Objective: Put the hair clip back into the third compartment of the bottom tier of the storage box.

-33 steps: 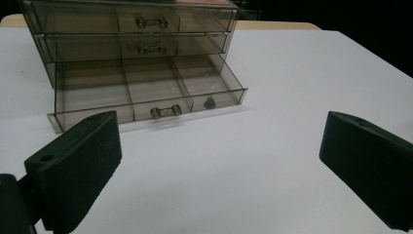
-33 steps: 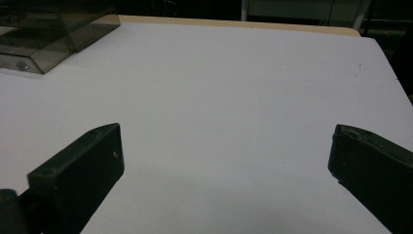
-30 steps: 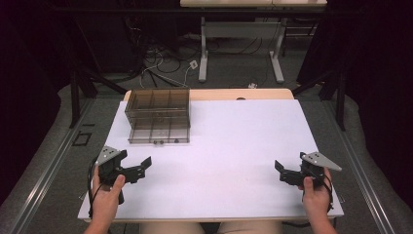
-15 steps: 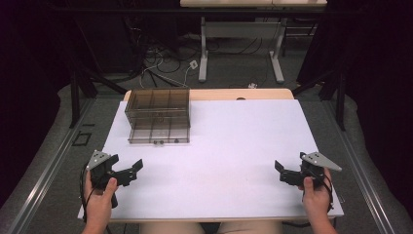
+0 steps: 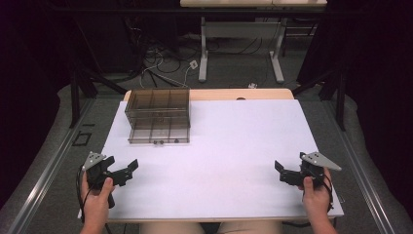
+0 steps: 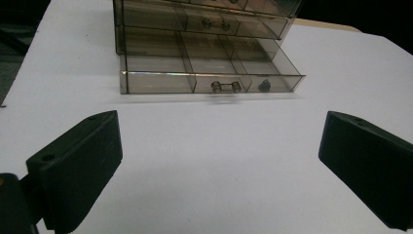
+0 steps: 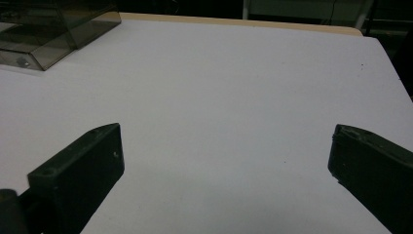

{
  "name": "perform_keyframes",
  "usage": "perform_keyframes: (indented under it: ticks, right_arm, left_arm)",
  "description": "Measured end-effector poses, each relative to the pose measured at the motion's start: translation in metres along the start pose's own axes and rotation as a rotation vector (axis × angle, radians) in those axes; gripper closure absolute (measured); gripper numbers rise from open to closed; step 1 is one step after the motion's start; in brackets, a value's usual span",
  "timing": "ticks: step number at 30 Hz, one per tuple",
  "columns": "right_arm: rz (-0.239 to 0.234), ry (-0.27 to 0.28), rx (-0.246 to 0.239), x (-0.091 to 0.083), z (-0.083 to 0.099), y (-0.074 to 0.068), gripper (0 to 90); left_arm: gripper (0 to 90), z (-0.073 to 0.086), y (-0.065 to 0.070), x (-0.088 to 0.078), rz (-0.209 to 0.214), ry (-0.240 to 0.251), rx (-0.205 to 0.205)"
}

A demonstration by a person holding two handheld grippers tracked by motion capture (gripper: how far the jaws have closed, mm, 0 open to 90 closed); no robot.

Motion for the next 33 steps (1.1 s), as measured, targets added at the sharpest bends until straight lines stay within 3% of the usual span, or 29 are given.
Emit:
perform_keyframes:
  ticks: [33]
  right_arm:
    - [-0.007, -0.007, -0.001, 0.002, 0.001, 0.001, 0.0]
  left_arm:
    - [3.1, 0.008, -0.007, 0.011, -0.031, -0.039, 0.006]
Point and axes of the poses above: each handheld gripper's, and its own axes: x roughly forward along the jaws, z roughly out of its underside, y roughly to its right, the point moved 2 cm from there along x, roughly forward along the jaws, and after that the axes turned 8 degrees about -z, right-handed, at the moved point
